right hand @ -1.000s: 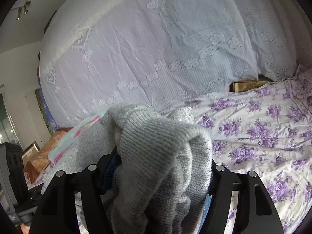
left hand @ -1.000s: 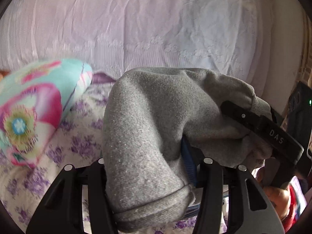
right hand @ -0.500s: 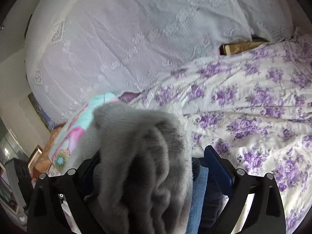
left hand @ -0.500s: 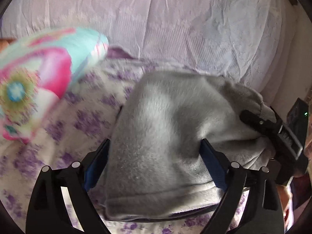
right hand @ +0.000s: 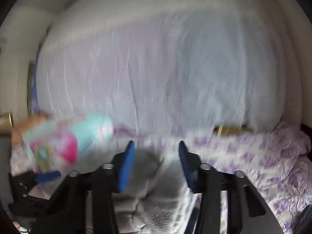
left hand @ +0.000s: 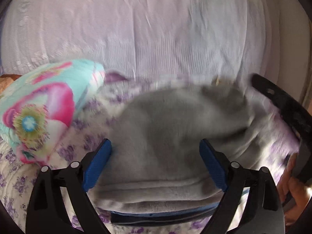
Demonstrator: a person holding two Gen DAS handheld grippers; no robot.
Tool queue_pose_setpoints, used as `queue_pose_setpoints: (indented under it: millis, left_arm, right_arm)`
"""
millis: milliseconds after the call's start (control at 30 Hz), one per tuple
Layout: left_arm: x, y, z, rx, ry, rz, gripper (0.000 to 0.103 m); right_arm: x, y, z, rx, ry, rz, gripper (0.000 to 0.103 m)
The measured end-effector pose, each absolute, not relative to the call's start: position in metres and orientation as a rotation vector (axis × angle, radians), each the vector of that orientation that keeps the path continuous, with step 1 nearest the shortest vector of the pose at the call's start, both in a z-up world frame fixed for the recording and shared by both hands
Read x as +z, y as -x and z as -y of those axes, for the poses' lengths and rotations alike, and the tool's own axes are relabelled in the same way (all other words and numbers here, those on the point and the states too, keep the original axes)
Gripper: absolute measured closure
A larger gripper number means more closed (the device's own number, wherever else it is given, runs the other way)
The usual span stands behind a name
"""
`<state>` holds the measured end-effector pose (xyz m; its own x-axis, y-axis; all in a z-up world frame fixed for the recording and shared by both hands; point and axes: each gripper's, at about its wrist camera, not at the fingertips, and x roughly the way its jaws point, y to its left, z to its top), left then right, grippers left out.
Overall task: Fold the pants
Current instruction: 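Carry the folded pants with both grippers over the blue jeans stack, then lower the pants onto the jeans stack and open both grippers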
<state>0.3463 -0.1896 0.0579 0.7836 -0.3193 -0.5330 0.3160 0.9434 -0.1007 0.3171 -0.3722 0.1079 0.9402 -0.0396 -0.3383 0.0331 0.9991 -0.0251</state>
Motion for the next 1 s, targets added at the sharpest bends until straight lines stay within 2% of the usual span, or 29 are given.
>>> queue_pose_setpoints:
  millis: [33,133,200,333,467,533,600,700,767,1000]
  left_arm:
    - [0.049,-0.348,0.195,-0.320,-0.027,-0.580,0.006]
    - [0.036,-0.347,0.205,-0.352,-0.059,-0.559,0.005]
    - [0.038,-0.342,0.209,-0.336,-0.081,-0.539,0.005]
    - [0.037,-0.348,0.200,-0.350,-0.043,-0.570,0.004]
    - [0.043,-0.350,0.187,-0.337,0.027,-0.591,0.004]
    - [0.043,-0.351,0.185,-0.332,0.034,-0.591,0.004]
    - [0.042,-0.350,0.187,-0.326,0.024,-0.586,0.004]
    - [0.041,-0.349,0.190,-0.320,0.000,-0.570,0.004]
    - [0.039,-0.349,0.194,-0.320,-0.026,-0.562,0.004]
    - [0.039,-0.347,0.194,-0.290,-0.044,-0.538,0.004]
  right_arm:
    - [0.090,-0.334,0.376,-0.071,0.033,-0.417,0.065]
    - [0.056,-0.359,0.402,-0.119,0.000,-0.499,0.064]
    - [0.059,-0.359,0.414,-0.075,-0.073,-0.517,0.064]
    - [0.063,-0.355,0.406,-0.097,-0.031,-0.491,0.063]
    - [0.096,-0.322,0.384,-0.103,0.021,-0.333,0.060]
    - [0.107,-0.309,0.377,-0.105,0.026,-0.283,0.050]
    - [0.105,-0.311,0.375,-0.116,0.043,-0.297,0.043]
    - [0.071,-0.341,0.384,-0.146,0.044,-0.442,0.041]
    - [0.056,-0.349,0.396,-0.151,0.001,-0.453,0.039]
    - [0.068,-0.342,0.394,-0.127,-0.023,-0.453,0.039]
